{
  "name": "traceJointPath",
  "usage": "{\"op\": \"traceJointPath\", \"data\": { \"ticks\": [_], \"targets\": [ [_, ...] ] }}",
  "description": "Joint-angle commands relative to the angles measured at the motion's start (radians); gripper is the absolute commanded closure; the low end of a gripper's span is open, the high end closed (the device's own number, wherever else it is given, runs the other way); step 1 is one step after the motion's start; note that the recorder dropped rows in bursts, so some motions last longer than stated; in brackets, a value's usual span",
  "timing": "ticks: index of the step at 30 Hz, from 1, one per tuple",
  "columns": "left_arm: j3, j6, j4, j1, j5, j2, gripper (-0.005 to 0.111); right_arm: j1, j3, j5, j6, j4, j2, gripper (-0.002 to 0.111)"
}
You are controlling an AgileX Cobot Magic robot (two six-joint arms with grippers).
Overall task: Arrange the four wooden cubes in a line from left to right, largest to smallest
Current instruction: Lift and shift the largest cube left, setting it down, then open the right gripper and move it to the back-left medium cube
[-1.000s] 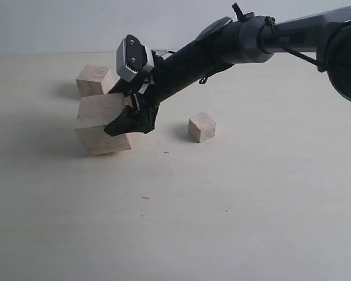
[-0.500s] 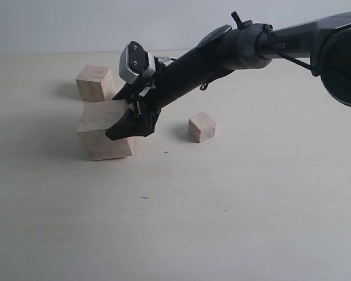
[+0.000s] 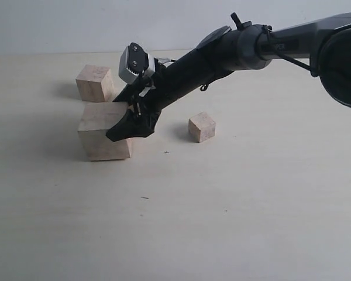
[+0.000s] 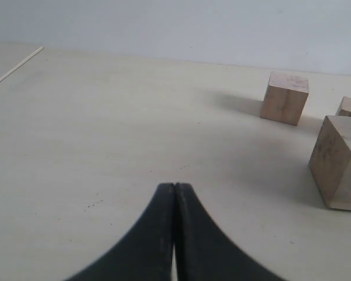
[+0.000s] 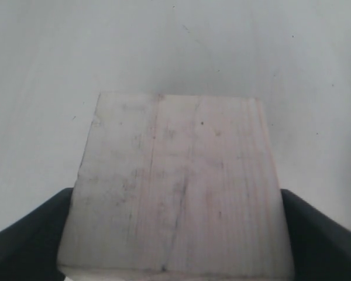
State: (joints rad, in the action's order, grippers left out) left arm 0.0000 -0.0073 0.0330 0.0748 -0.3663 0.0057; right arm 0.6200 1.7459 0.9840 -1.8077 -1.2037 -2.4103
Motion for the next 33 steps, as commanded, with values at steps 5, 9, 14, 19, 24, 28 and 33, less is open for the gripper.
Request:
{"op": "traceJointPath", "data": {
  "ticks": [5,9,14,19,24,28,33],
  "targets": [
    [0.0,-0.001,-0.003,-0.008,0.012,-0.006,0.107,-0.006,0.006,0.044,0.049,-0.016,0.096,0.01],
    [0.0,-0.001,-0.003,-0.008,0.012,-0.006,0.107,-0.006,0.006,0.046,0.068,-0.016,0.127,0.008],
    [0.0,-0.001,-0.003,-0.008,0.012,-0.006,0.107,-0.006,0.006,0.04,0.076,-0.014,0.171,0.008],
    [0.0,-0.001,-0.003,-0.008,0.012,-0.006,0.107,-0.006,0.006,-0.114,0.013,-0.075,0.195,0.008],
    [0.0,-0.001,-0.003,-0.008,0.012,-0.006,0.107,-0.005,0.006,-0.274,-0.114,-0.247,0.189,0.008],
    [0.0,-0.001,-0.003,-0.008,0.012,-0.006,0.107,-0.005,0.023,-0.358,-0.147,-0.363,0.16,0.008],
    [0.0,-0.001,-0.003,-0.008,0.012,-0.006,0.107,-0.005,0.084,-0.361,-0.044,-0.299,0.101,0.008]
  ]
}}
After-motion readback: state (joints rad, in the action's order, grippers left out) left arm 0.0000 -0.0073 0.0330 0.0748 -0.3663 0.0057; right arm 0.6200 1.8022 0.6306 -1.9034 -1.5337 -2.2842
